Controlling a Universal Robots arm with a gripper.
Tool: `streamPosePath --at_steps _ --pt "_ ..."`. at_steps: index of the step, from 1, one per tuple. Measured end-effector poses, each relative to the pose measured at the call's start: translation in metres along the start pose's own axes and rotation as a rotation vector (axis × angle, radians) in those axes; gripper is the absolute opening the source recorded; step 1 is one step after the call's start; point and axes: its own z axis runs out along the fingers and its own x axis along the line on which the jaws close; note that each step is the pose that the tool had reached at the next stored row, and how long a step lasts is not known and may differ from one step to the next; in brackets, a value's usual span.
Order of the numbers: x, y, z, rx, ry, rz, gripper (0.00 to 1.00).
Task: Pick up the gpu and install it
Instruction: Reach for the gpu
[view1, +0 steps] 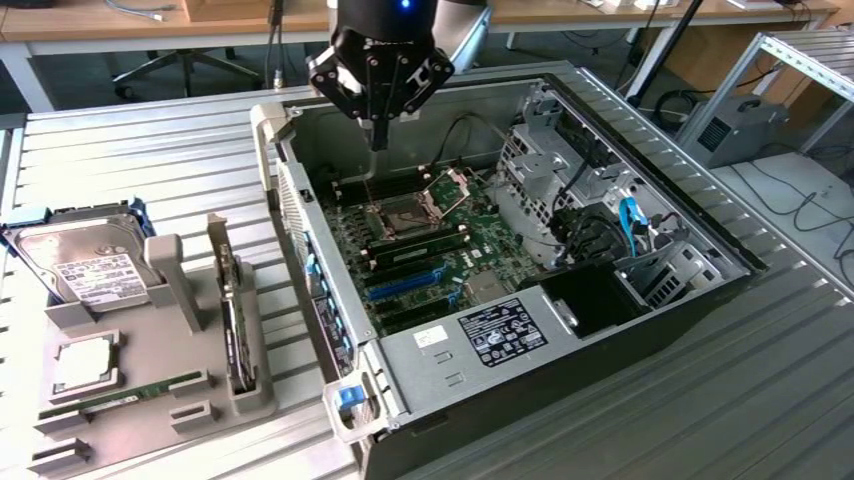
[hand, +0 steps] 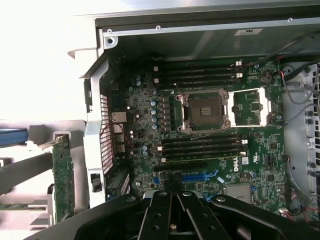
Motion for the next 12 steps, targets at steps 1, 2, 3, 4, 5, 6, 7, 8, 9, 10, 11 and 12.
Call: streamPosePath --at_steps 1,2,3,4,5,6,7,8,9,10,11,12 --pt "0.0004 0.0 0.0 0.0 0.0 0.0 0.11" --pt "0.0008 -0.0001 -0.0001 0.0001 0.0001 0.0 0.11" --pt "0.0014 -0.0001 -0.0001 0.0 0.0 0.0 0.11" --pt "0.0019 -0.0002 -0.0001 0.0 0.0 0.0 0.11" --pt "0.0023 -0.0002 -0.0001 0.0 0.0 0.0 0.11" --pt "0.0028 -0.0002 -0.0001 0.0 0.0 0.0 0.11" --pt "0.0033 -0.0002 -0.0001 0.0 0.0 0.0 0.11" --pt "0.0037 -0.0003 -0.0001 0.0 0.0 0.0 0.11" --pt "0.0041 -0.0003 -0.0002 0.0001 0.0001 0.0 0.11" --pt "0.0043 -0.0003 -0.0002 0.0001 0.0 0.0 0.11" --pt "0.0047 -0.0004 -0.0002 0.0 0.0001 0.0 0.11" --pt "0.0049 -0.0004 -0.0002 0.0001 0.0 0.0 0.11"
